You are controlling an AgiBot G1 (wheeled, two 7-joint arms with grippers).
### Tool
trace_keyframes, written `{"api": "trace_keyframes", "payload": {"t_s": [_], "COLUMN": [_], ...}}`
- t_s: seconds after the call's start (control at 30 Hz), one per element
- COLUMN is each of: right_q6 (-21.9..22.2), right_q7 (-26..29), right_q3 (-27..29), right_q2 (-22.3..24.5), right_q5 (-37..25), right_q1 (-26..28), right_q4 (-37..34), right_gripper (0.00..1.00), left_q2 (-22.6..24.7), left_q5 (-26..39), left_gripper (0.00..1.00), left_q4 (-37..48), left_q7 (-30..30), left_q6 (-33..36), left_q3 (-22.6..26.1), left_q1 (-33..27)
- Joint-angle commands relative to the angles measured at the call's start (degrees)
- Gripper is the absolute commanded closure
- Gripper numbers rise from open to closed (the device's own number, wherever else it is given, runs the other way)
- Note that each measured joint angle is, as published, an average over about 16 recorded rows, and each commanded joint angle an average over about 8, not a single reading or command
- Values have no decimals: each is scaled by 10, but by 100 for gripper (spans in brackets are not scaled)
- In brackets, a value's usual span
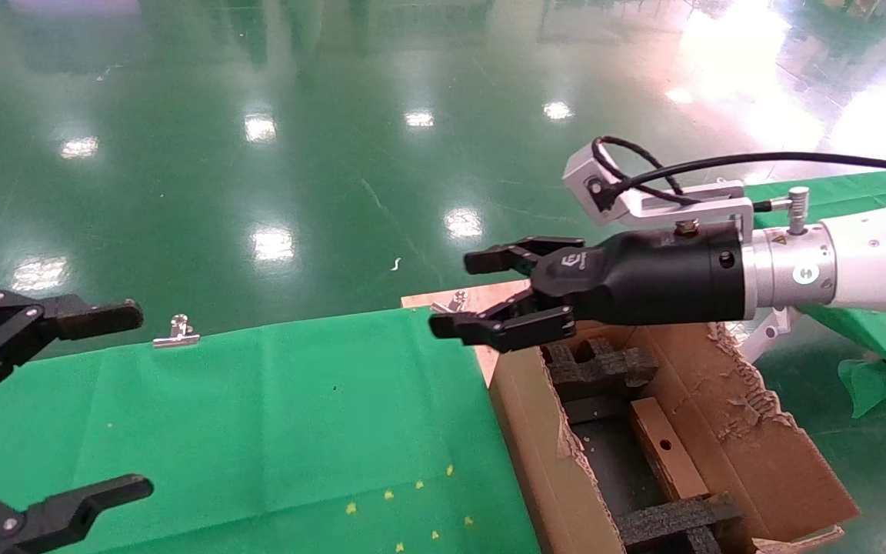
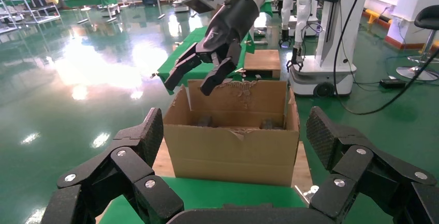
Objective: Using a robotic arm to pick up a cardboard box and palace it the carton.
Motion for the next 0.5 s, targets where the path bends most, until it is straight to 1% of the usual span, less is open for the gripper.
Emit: {"api": "trace_keyframes", "payload": {"t_s": [0.03,0.5], "right_q6": [-8,-62], "right_q7": [-6,-47], "right_q3": [29,229], "right_q2": [-3,-23], "right_q5": [-3,-20], "right_q1": [-19,-149], "right_q4": [10,76], "right_gripper": [0,0], "left_q2": [0,0], "left_q5": [0,0], "left_gripper": [0,0], "left_q4": [0,0], "left_q7": [0,0], "left_q6": [0,0], "left_q3": [0,0], "left_q1": [0,0]}}
